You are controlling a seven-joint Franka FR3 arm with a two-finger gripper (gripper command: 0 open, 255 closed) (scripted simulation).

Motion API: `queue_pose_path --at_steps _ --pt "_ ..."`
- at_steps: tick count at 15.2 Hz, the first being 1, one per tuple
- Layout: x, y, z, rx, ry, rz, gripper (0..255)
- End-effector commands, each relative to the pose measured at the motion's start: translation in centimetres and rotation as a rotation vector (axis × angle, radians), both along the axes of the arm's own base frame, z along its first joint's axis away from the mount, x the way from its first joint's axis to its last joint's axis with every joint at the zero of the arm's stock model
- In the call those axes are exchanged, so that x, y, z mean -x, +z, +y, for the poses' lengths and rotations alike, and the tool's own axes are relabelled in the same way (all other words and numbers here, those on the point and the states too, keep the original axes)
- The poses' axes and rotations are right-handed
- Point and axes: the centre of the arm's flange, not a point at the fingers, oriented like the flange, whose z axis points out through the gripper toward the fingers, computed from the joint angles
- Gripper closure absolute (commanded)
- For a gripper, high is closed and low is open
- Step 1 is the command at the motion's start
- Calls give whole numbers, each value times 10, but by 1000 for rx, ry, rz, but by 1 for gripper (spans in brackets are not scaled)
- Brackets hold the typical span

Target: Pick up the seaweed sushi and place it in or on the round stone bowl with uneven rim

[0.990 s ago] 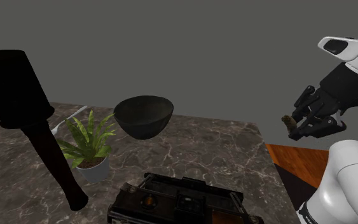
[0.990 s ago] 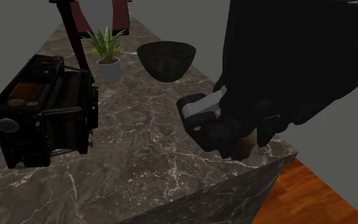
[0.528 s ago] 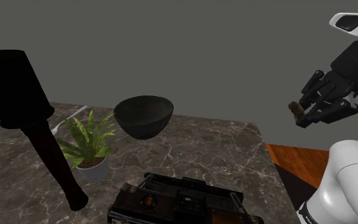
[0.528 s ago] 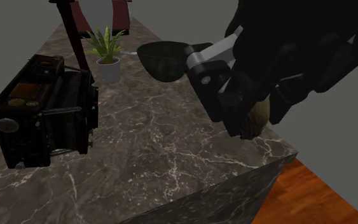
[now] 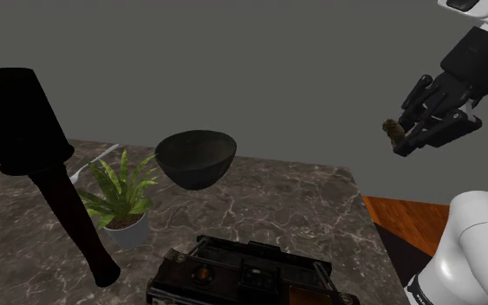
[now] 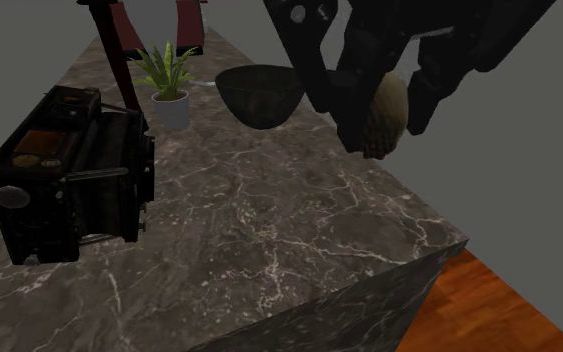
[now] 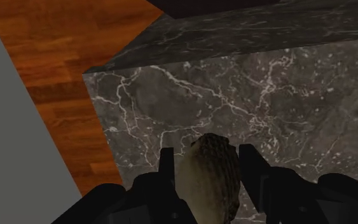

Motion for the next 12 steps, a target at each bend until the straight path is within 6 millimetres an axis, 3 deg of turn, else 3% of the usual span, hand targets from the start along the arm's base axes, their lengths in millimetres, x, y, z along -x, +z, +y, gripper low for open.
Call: queue_pose_path --at_steps 1,12 --pt "-21 -1 15 -1 0 -1 255" --pt "-139 -3 99 -1 0 -1 255"
